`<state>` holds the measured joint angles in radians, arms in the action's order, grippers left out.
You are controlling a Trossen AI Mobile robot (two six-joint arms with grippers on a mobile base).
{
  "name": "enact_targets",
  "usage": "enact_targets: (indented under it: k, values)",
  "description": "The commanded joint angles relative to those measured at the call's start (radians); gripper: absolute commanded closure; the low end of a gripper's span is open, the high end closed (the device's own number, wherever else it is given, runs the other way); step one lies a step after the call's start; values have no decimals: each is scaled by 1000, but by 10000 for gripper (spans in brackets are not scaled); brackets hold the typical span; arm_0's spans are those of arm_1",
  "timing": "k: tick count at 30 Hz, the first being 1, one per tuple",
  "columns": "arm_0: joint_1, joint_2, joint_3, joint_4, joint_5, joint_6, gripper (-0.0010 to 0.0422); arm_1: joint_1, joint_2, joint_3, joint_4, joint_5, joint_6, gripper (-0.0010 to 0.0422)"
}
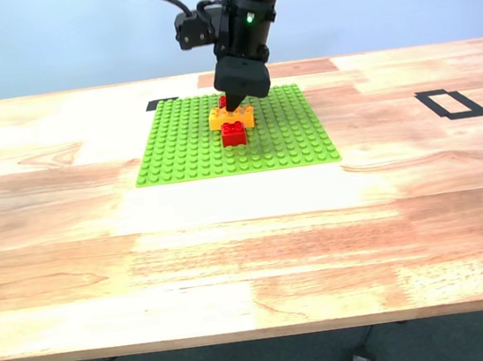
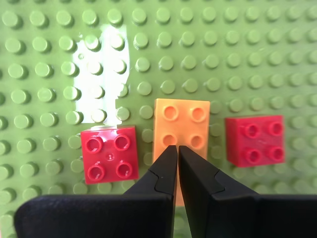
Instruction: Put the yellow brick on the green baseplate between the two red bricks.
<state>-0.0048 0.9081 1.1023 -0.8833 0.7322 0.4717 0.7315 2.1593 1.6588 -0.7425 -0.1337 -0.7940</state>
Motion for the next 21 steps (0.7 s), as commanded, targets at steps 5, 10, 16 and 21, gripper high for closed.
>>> enact_targets:
  k: [5,10,16,21]
  values:
    - [0,-2,0,-1,1,0,413,0,37,2,14,9,-28,407]
    - [0,-2,0,0,0,0,412,0,61,1,11,11,-51,407]
    - [0,-2,0,1,0,0,412,0,53,-18,31,11,-72,407]
    - [0,-1,0,0,0,0,413,1,36,-16,33,11,-70,407]
